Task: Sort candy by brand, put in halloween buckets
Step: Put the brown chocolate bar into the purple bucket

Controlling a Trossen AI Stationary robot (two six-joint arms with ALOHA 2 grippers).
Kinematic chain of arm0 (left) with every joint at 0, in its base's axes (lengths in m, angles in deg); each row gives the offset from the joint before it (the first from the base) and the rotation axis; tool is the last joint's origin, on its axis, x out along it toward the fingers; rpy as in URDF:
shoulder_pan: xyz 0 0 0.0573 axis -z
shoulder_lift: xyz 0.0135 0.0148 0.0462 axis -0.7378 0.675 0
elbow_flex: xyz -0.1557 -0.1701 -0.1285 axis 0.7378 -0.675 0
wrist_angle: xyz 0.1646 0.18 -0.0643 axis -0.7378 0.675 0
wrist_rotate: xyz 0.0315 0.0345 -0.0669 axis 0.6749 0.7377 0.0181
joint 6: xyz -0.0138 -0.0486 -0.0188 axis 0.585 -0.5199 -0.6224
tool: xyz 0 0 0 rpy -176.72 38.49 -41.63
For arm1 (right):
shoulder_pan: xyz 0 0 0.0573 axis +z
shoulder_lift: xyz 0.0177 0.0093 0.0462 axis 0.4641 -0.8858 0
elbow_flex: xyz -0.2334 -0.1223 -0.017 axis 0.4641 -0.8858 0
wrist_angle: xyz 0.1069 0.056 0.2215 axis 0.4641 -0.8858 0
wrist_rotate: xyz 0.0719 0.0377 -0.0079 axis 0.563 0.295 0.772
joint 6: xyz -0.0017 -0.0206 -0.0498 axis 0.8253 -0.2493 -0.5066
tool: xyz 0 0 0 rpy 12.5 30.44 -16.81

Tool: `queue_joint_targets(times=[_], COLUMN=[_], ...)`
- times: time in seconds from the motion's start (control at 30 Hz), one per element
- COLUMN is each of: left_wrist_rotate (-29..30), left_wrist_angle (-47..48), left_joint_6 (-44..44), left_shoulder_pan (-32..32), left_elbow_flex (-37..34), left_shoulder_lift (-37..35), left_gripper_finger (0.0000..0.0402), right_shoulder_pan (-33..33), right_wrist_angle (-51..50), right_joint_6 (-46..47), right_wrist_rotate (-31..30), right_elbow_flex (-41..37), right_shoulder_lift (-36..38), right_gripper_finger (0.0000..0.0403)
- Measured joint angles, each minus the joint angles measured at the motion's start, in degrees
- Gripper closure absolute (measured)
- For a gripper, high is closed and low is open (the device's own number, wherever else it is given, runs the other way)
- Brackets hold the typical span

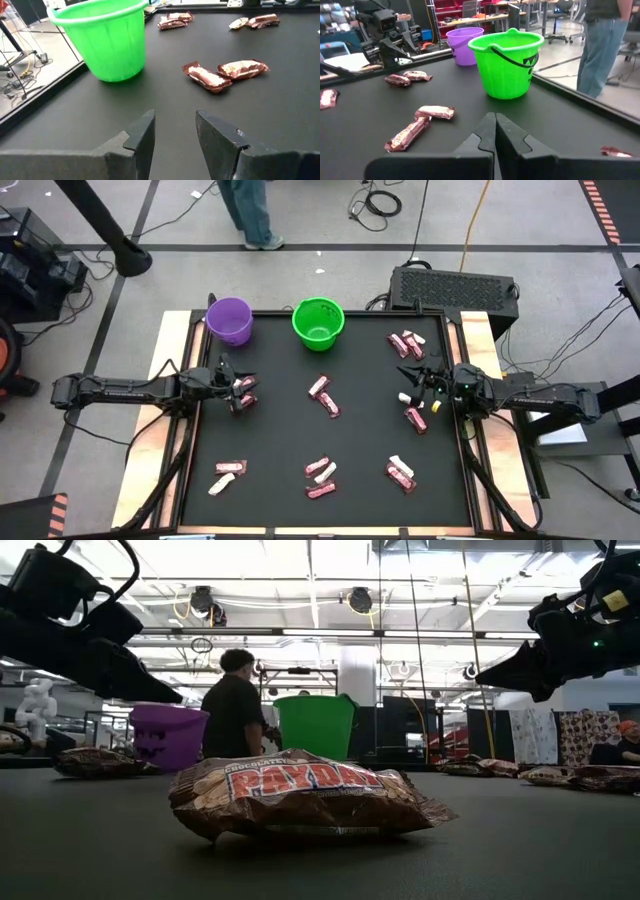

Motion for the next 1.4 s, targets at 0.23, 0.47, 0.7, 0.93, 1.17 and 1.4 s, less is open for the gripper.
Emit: queue_joint_targets(times=[0.23, 0.47, 0.7, 0.93, 1.17, 1.4], left_wrist_rotate=[-0.2, 2.0, -9.1, -12.5, -12.3, -7.7], left_wrist_angle=[0.0, -3.8, -17.3, -16.5, -16.5, -20.5], left_joint_6=[-5.1, -21.0, -18.1, -12.7, -6.0, 0.7], left_shoulder_pan=[0.0, 0.0, 0.0, 0.2, 4.5, 6.4], left_elbow_flex=[0.0, -0.1, -0.1, 4.7, 11.4, 19.1], left_shoulder_lift=[0.0, 0.1, 1.7, 12.0, 29.4, 47.6], left_gripper_finger=[0.0252, 0.0252, 0.0252, 0.0252, 0.0252, 0.0252], right_shoulder_pan=[0.0, 0.0, 3.9, 13.8, 22.5, 25.9], right_wrist_angle=[-0.4, 5.1, 16.6, 37.9, 49.6, 46.3], right_joint_6=[12.9, 22.6, 25.2, 17.9, 10.2, -4.9], right_wrist_rotate=[0.4, 0.3, 0.0, 0.0, -0.9, 1.2], right_elbow_flex=[0.0, 0.0, 0.0, 0.0, 3.0, 18.1], right_shoulder_lift=[0.0, 0.0, -4.3, -18.1, -36.5, -54.0], right_gripper_finger=[0.0403, 0.0403, 0.0403, 0.0403, 0.0403, 0.0403])
